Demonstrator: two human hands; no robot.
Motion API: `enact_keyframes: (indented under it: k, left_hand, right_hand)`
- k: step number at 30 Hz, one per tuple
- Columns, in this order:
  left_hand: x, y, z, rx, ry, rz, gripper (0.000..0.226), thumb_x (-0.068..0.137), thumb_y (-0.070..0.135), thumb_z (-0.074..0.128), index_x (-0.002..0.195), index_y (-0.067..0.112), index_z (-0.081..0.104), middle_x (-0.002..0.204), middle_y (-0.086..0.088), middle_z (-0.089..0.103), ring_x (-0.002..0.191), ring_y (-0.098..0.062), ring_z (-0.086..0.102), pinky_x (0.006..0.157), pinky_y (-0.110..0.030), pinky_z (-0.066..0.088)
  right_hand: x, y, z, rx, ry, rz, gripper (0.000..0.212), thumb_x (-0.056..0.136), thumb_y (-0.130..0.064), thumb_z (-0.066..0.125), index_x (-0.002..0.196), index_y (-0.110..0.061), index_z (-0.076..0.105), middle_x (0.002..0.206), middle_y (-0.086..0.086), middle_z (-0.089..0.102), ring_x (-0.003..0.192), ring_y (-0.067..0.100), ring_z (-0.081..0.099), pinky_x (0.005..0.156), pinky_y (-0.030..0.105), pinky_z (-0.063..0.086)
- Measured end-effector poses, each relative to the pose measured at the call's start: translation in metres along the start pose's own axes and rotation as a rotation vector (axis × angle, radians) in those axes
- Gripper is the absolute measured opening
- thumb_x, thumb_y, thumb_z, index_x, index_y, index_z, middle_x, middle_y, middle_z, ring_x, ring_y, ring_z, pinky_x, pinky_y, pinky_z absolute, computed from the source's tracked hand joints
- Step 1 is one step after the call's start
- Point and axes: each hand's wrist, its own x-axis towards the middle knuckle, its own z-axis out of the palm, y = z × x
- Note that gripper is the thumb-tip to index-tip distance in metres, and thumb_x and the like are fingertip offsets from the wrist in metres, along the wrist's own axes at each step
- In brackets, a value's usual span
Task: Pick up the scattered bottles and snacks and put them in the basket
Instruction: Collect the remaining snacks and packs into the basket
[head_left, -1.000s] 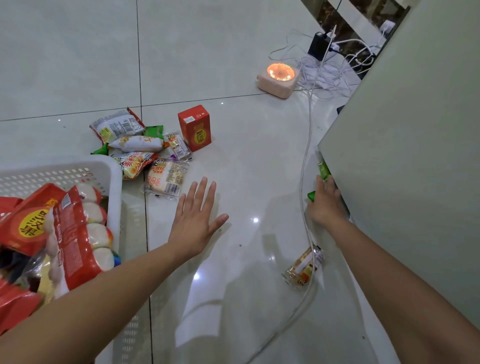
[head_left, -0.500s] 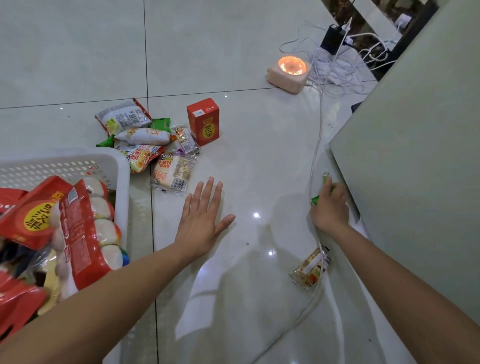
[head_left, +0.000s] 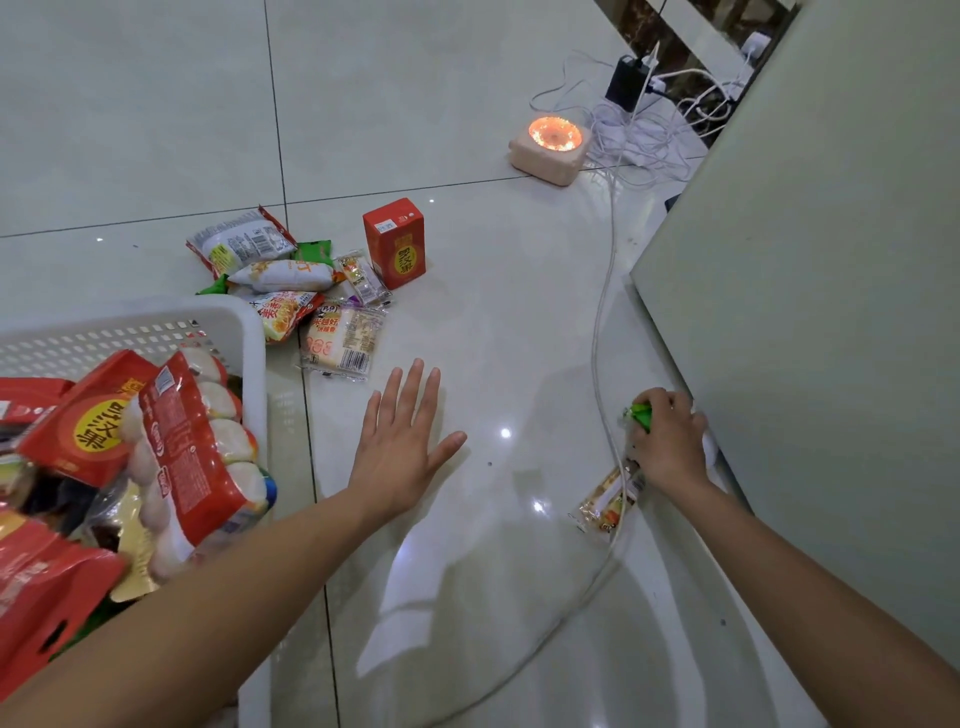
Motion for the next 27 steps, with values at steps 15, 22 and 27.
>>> enact_keyframes:
  k: [15, 22, 27]
  left_hand:
    - [-0.014, 0.014, -0.021, 0.013, -0.003, 0.036, 0.094, 0.072, 0.077, -0.015, 0.149, 0.022, -0.017, 0.156, 0.001, -0.024, 0.144, -0.021, -0.022, 0.114, -0.037, -0.012]
    - [-0.022, 0.002, -0.021, 0.08, -0.045, -0.002, 0.096, 0.069, 0.077, -0.015, 0.148, 0.022, -0.019, 0.155, 0.0, -0.027, 0.143, -0.023, -0.024, 0.112, -0.038, -0.015]
    - [-0.021, 0.007, -0.016, 0.101, -0.082, 0.014, 0.099, 0.067, 0.078, -0.015, 0.147, 0.022, -0.02, 0.155, -0.001, -0.028, 0.143, -0.024, -0.026, 0.113, -0.04, -0.014]
  right_hand:
    - [-0.085, -0.021, 0.008, 0.741, -0.293, 0.175, 0.02, 0.088, -0.009, 0.062, 0.103, -0.016, 0.052, 0.097, -0.002, 0.057, 0.088, 0.014, 0.054, 0.063, 0.014, 0.04]
    - [-0.08, -0.06, 0.024, 0.627, -0.36, 0.014, 0.02, 0.088, -0.012, 0.061, 0.101, -0.022, 0.049, 0.098, -0.003, 0.053, 0.091, 0.016, 0.053, 0.064, 0.015, 0.041]
    - [-0.072, -0.037, 0.025, 0.091, -0.156, -0.129, 0.023, 0.09, -0.01, 0.05, 0.112, -0.018, 0.049, 0.109, 0.005, 0.052, 0.108, 0.028, 0.039, 0.079, 0.037, 0.042]
